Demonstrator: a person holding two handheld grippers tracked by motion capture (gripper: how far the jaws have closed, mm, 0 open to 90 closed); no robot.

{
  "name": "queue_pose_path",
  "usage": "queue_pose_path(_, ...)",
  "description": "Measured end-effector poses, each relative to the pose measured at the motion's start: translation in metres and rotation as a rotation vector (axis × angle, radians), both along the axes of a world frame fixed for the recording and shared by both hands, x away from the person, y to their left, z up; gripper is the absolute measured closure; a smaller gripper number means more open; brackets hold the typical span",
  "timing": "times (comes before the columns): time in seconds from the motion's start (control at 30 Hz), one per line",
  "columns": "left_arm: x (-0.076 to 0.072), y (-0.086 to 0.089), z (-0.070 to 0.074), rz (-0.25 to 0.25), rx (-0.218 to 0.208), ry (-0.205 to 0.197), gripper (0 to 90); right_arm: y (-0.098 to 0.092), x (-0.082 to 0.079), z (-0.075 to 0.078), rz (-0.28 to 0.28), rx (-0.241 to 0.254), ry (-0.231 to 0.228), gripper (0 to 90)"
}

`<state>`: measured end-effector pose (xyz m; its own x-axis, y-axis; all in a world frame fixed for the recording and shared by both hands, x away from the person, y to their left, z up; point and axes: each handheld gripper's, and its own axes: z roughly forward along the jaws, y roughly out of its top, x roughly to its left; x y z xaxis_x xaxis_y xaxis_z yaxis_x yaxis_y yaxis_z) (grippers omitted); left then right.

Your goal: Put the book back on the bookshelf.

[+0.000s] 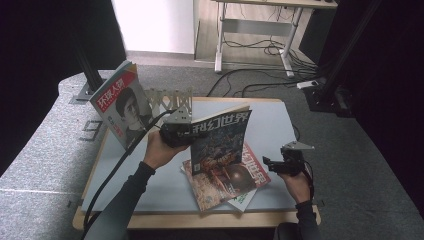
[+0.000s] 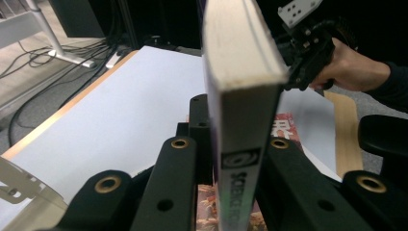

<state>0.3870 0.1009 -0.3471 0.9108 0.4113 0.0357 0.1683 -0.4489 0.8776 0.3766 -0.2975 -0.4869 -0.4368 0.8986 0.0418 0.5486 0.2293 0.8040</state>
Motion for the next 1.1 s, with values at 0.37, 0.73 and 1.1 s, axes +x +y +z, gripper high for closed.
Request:
queue_pose_path(0.37,0.005,0.002,0.001,0.032,-0.022,0.038,82.4,-0.022,0.003,-0.036,-0.139,-0.065,0.087,12.8)
queue_pose_path(0.73,0.005,0.011,0.008,0.079,-0.016,0.047,82.6,-0.025,0.004,-0.049,-0.159,-0.070,0.092,9.8)
queue_pose_path(1.1,0.003,0.025,0.020,0.122,-0.013,0.040,82.6,-0.024,0.003,-0.050,-0.161,-0.069,0.088,9.8)
